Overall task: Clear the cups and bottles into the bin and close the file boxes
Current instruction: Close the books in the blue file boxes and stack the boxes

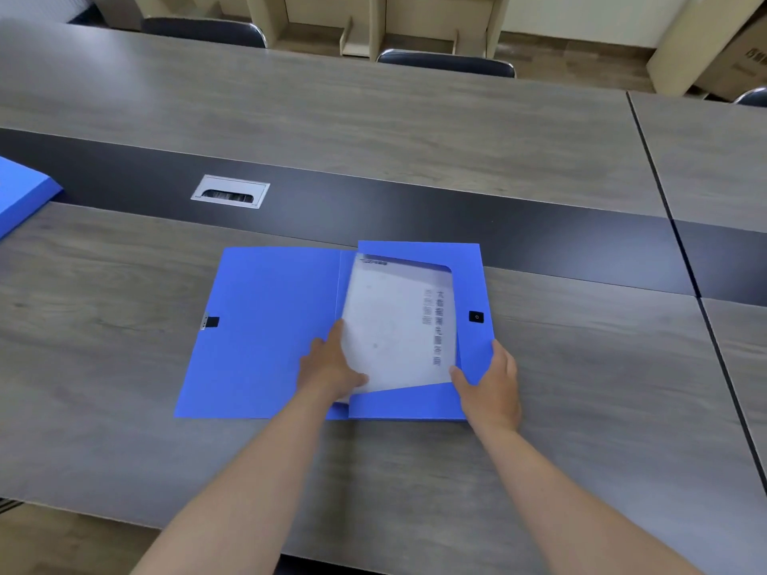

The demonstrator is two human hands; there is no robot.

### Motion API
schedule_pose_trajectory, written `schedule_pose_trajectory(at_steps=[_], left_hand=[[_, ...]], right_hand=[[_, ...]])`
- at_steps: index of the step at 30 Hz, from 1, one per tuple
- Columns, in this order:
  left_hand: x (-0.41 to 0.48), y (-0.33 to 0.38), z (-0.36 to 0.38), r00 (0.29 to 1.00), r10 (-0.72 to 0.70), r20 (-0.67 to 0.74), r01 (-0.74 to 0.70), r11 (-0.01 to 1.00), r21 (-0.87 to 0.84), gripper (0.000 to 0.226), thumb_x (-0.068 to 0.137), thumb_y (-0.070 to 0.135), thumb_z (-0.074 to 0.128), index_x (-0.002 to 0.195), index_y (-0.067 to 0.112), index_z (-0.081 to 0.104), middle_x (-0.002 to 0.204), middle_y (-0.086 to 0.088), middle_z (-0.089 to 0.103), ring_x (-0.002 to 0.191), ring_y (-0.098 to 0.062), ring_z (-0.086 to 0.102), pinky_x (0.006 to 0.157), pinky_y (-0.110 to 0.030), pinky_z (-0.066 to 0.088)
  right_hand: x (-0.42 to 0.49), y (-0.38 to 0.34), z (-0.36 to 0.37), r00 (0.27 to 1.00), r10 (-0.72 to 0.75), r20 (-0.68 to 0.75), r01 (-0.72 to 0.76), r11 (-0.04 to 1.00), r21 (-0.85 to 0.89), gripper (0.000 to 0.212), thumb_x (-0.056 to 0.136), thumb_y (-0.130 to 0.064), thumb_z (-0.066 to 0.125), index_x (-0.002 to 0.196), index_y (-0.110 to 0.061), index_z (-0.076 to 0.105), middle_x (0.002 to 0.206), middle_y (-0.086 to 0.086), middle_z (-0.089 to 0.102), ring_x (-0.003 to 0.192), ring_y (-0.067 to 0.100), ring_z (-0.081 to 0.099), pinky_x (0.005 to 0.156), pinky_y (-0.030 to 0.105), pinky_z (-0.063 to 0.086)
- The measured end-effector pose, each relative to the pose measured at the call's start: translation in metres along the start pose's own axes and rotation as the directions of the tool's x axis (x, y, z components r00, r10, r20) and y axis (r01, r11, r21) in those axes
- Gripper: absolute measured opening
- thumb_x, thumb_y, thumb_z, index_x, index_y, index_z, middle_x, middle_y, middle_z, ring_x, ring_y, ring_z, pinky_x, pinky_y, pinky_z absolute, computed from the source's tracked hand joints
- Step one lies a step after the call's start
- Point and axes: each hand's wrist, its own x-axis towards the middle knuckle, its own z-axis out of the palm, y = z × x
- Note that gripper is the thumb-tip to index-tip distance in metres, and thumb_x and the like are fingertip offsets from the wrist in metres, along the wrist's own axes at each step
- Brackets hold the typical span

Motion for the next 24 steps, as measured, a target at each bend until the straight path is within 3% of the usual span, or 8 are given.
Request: schedule_pose_trajectory(at_steps=[4,7,10,13,17,21,24], left_hand=[[-0.004,0.027,0.025,0.991,0.125,0.050,-0.119,0.987,-0.108,0.101,0.084,0.020,0.074,0.160,0.034,0.008,0.142,-0.006,0.047,0.124,-0.029,0.053,0.097,-0.039,0.050],[-0.009,0.023,0.033,0.983,0.177,0.040,-0.168,0.970,-0.178,0.096,0.086,0.018,0.070,0.161,0.034,0.012,0.133,-0.005,0.054,0.119,-0.026,0.056,0.094,-0.038,0.051],[-0.013,0.006,0.024,0.979,0.203,-0.009,-0.195,0.926,-0.323,0.079,0.087,0.026,0.074,0.155,0.033,0.034,0.117,-0.001,0.059,0.100,-0.017,0.060,0.091,-0.032,0.050],[-0.012,-0.030,0.003,0.968,0.112,-0.227,-0.177,0.941,-0.289,0.065,0.086,0.034,0.075,0.145,0.030,0.049,0.133,0.000,0.052,0.118,-0.020,0.056,0.097,-0.038,0.048],[-0.009,-0.092,-0.035,0.884,-0.075,-0.461,0.021,0.992,-0.122,0.070,0.081,0.047,0.078,0.143,0.031,0.051,0.153,-0.001,0.040,0.140,-0.026,0.036,0.101,-0.051,0.042],[-0.001,-0.147,-0.067,0.863,-0.288,-0.415,0.223,0.955,-0.197,0.089,0.076,0.055,0.079,0.151,0.033,0.039,0.161,-0.007,0.028,0.149,-0.028,0.023,0.112,-0.057,0.032],[0.003,-0.172,-0.083,0.880,-0.314,-0.357,0.241,0.942,-0.235,0.089,0.073,0.057,0.080,0.149,0.028,0.041,0.152,-0.008,0.046,0.140,-0.036,0.039,0.108,-0.052,0.041]], right_hand=[[0.001,0.002,0.000,1.000,0.003,0.012,-0.003,1.000,0.018,0.084,0.088,-0.043,0.070,0.155,-0.022,0.024,0.159,-0.007,0.028,0.139,0.019,0.043,0.093,0.041,0.050],[0.001,0.003,-0.001,1.000,0.008,0.021,-0.008,1.000,0.024,0.084,0.088,-0.043,0.070,0.155,-0.022,0.024,0.159,-0.007,0.027,0.138,0.020,0.043,0.094,0.041,0.050],[0.002,0.004,-0.002,1.000,0.009,0.026,-0.009,0.999,0.031,0.085,0.088,-0.045,0.070,0.155,-0.023,0.025,0.159,-0.007,0.027,0.138,0.020,0.043,0.096,0.042,0.050],[0.001,0.003,-0.001,0.999,0.012,0.030,-0.013,0.999,0.040,0.084,0.088,-0.044,0.071,0.155,-0.023,0.025,0.159,-0.007,0.027,0.138,0.021,0.044,0.097,0.043,0.049],[0.000,0.001,-0.002,0.999,0.021,0.025,-0.022,0.999,0.041,0.084,0.088,-0.044,0.071,0.155,-0.023,0.025,0.160,-0.007,0.027,0.137,0.021,0.045,0.095,0.042,0.048],[-0.003,0.002,-0.002,0.999,0.027,0.027,-0.028,0.999,0.047,0.085,0.088,-0.045,0.071,0.155,-0.023,0.025,0.160,-0.006,0.028,0.138,0.021,0.043,0.095,0.042,0.047],[-0.007,0.002,-0.002,0.999,0.032,0.022,-0.033,0.998,0.045,0.084,0.088,-0.045,0.071,0.155,-0.022,0.026,0.160,-0.005,0.029,0.139,0.021,0.042,0.096,0.042,0.046]])
